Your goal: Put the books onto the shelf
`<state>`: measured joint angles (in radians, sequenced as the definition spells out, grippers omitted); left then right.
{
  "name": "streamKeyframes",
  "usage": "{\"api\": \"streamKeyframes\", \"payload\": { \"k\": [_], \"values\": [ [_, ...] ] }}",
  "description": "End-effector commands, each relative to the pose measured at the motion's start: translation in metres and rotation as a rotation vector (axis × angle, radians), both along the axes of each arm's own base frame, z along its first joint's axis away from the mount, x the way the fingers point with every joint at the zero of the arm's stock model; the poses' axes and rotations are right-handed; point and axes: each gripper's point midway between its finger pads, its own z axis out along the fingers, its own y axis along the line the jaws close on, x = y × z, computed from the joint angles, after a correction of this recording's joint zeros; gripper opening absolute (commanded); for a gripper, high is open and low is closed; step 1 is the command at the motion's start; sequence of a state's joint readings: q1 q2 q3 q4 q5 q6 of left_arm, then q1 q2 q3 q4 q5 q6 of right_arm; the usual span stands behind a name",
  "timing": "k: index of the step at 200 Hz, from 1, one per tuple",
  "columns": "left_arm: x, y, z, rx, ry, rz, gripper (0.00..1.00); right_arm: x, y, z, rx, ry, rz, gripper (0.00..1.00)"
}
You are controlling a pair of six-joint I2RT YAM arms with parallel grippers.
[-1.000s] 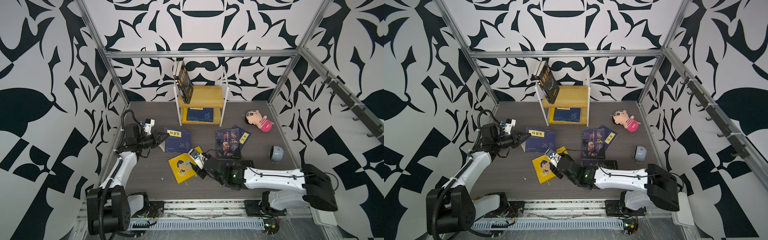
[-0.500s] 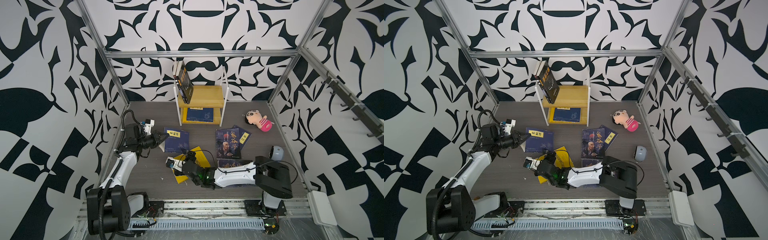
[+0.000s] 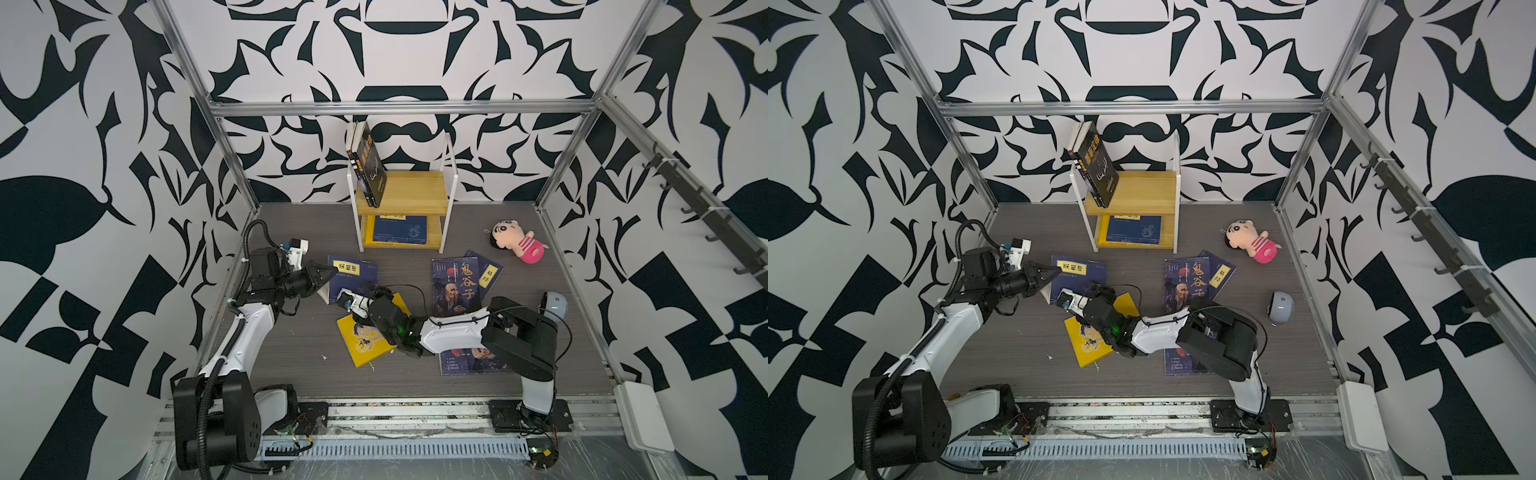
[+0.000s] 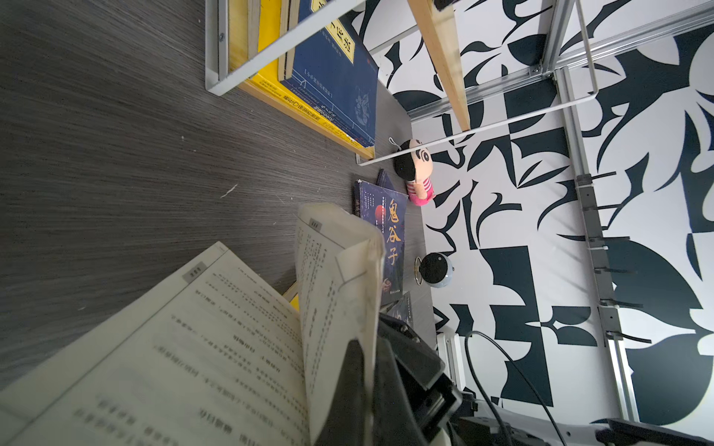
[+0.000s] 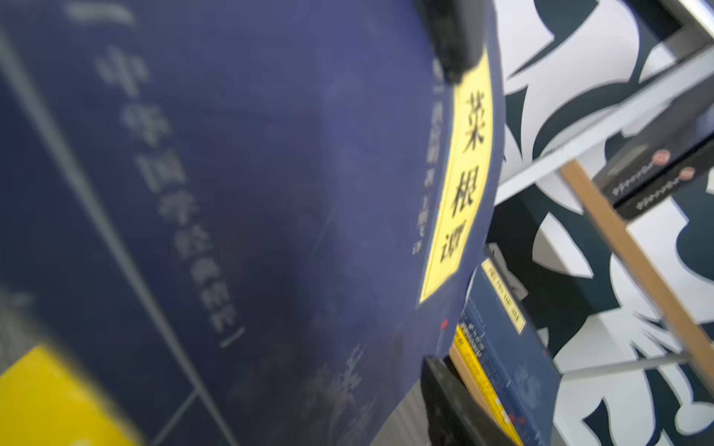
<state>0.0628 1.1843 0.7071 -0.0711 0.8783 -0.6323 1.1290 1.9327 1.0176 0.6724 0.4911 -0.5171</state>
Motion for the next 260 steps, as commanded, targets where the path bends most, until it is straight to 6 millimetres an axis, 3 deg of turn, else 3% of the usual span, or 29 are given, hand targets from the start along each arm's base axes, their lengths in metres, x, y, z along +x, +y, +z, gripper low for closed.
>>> {"api": "streamKeyframes", "payload": {
  "k": [1, 5, 11, 27, 44, 57, 68, 111, 169, 182, 188, 218, 260],
  "values": [
    [-0.001, 0.000, 0.015, -0.007, -0.044, -0.009, 0.00, 0.002, 0.015, 0.039, 0.123, -0.030, 0.050, 0.43],
    [0.000, -0.001, 0.016, -0.006, -0.044, -0.010, 0.00, 0.003, 0.014, 0.039, 0.118, -0.033, 0.047, 0.19],
    [0.000, 0.000, 0.016, -0.005, -0.043, -0.009, 0.00, 0.004, 0.013, 0.040, 0.117, -0.046, 0.040, 0.00],
    [0.000, 0.001, 0.017, 0.002, -0.049, -0.001, 0.01, -0.001, 0.009, 0.038, 0.099, -0.055, 0.057, 0.00],
    [-0.001, 0.003, 0.017, 0.018, -0.057, 0.003, 0.42, -0.004, 0.002, 0.035, 0.075, -0.045, 0.064, 0.00],
    [-0.001, 0.006, 0.019, 0.029, -0.078, -0.002, 0.57, -0.007, -0.004, 0.035, 0.045, -0.037, 0.066, 0.00],
    [-0.002, 0.007, 0.020, 0.049, -0.117, -0.021, 0.64, -0.010, -0.012, 0.035, 0.016, -0.035, 0.061, 0.00],
    [-0.003, 0.025, 0.008, 0.188, -0.139, 0.006, 0.74, -0.011, -0.048, 0.044, -0.101, -0.063, 0.000, 0.00],
    [-0.007, 0.040, 0.003, 0.323, -0.176, 0.004, 0.84, -0.011, -0.094, 0.074, -0.239, -0.069, -0.034, 0.00],
    [-0.005, 0.046, 0.001, 0.370, -0.179, 0.025, 0.84, -0.005, -0.105, 0.082, -0.267, -0.082, -0.045, 0.00],
    [-0.005, 0.048, -0.001, 0.389, -0.177, 0.030, 0.89, -0.003, -0.110, 0.086, -0.278, -0.088, -0.048, 0.00],
    [-0.005, 0.056, -0.004, 0.458, -0.179, 0.044, 0.95, 0.017, -0.130, 0.101, -0.365, -0.098, -0.077, 0.00],
    [-0.013, 0.049, 0.001, 0.459, -0.225, -0.006, 0.99, 0.053, -0.149, 0.116, -0.450, -0.110, -0.172, 0.00]
  ]
}}
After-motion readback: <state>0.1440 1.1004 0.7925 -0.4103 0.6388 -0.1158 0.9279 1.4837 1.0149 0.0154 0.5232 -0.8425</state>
